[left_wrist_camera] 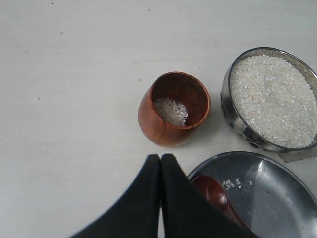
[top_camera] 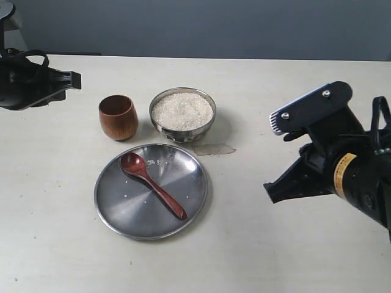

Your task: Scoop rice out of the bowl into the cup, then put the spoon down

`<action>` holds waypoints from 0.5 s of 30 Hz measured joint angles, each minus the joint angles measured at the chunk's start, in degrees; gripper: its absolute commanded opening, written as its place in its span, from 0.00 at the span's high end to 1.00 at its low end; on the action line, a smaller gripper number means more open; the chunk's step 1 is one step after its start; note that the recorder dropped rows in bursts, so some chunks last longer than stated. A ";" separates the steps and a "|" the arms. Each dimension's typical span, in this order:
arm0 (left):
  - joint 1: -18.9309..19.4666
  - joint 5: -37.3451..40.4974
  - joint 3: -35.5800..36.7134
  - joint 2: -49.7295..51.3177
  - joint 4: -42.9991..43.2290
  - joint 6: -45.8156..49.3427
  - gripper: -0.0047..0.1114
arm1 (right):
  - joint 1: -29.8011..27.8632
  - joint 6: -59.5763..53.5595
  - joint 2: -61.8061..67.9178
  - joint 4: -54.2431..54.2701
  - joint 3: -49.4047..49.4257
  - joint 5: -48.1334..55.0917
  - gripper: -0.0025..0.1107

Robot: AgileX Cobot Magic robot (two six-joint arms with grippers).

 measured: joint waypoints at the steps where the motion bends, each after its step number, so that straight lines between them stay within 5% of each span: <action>1: 0.00 0.00 0.00 0.00 0.00 0.00 0.96 | 0.00 0.17 -0.38 -0.09 0.14 1.06 0.98; 15: 0.00 0.00 0.00 0.00 0.00 0.00 0.96 | 0.00 0.55 -1.03 -0.34 0.25 5.22 0.98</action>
